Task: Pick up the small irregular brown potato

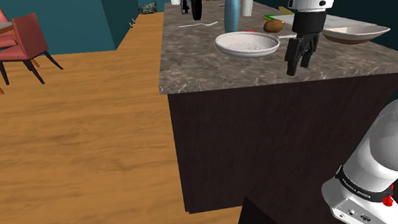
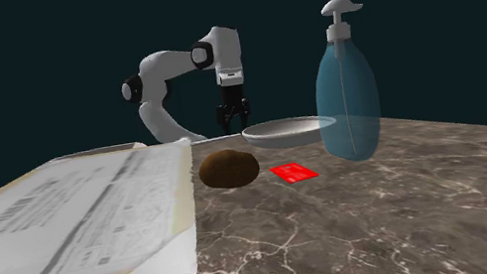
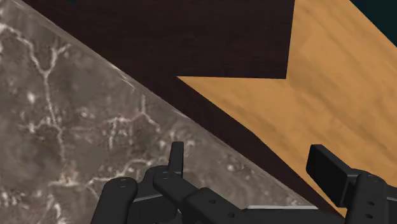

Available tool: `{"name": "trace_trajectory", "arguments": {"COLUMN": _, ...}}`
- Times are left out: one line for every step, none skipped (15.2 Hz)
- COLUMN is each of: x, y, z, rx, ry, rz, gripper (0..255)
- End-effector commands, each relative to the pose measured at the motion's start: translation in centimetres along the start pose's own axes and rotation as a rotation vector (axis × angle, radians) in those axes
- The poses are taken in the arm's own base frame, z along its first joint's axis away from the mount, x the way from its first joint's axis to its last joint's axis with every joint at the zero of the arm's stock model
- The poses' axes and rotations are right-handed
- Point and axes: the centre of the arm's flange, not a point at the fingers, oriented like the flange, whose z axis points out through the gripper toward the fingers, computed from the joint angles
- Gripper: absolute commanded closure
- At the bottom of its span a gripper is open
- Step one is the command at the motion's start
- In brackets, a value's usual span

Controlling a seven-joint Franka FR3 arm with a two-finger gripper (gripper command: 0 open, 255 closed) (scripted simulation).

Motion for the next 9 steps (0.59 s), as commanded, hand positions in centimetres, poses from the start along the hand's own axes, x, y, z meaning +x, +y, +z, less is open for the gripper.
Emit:
{"name": "trace_trajectory", "arguments": {"x": 0.0, "y": 0.0, "z": 0.0, "rx": 0.000, "ry": 0.000, "rz": 0.000, "gripper": 0}}
{"name": "trace_trajectory", "arguments": {"x": 0.5, "y": 1.1, "z": -0.1, "rx": -0.006, "ry": 0.005, "rz": -0.011, "gripper": 0}}
{"name": "trace_trajectory", "arguments": {"x": 1.0, "y": 2.2, "z": -0.2, "rx": -0.013, "ry": 0.010, "rz": -0.023, "gripper": 0}}
{"name": "trace_trajectory", "arguments": {"x": 1.5, "y": 3.2, "z": -0.3, "rx": -0.019, "ry": 0.015, "rz": -0.034, "gripper": 0}}
{"name": "trace_trajectory", "arguments": {"x": 2.0, "y": 4.3, "z": -0.5, "rx": -0.025, "ry": 0.020, "rz": -0.046, "gripper": 0}}
{"name": "trace_trajectory", "arguments": {"x": 2.6, "y": 5.4, "z": -0.6, "rx": -0.032, "ry": 0.025, "rz": -0.057, "gripper": 0}}
{"name": "trace_trajectory", "arguments": {"x": 3.1, "y": 6.4, "z": -0.8, "rx": -0.038, "ry": 0.030, "rz": -0.069, "gripper": 0}}
{"name": "trace_trajectory", "arguments": {"x": 3.7, "y": 7.5, "z": -0.9, "rx": -0.044, "ry": 0.035, "rz": -0.080, "gripper": 0}}
{"name": "trace_trajectory", "arguments": {"x": 4.2, "y": 8.5, "z": -1.1, "rx": -0.050, "ry": 0.040, "rz": -0.091, "gripper": 0}}
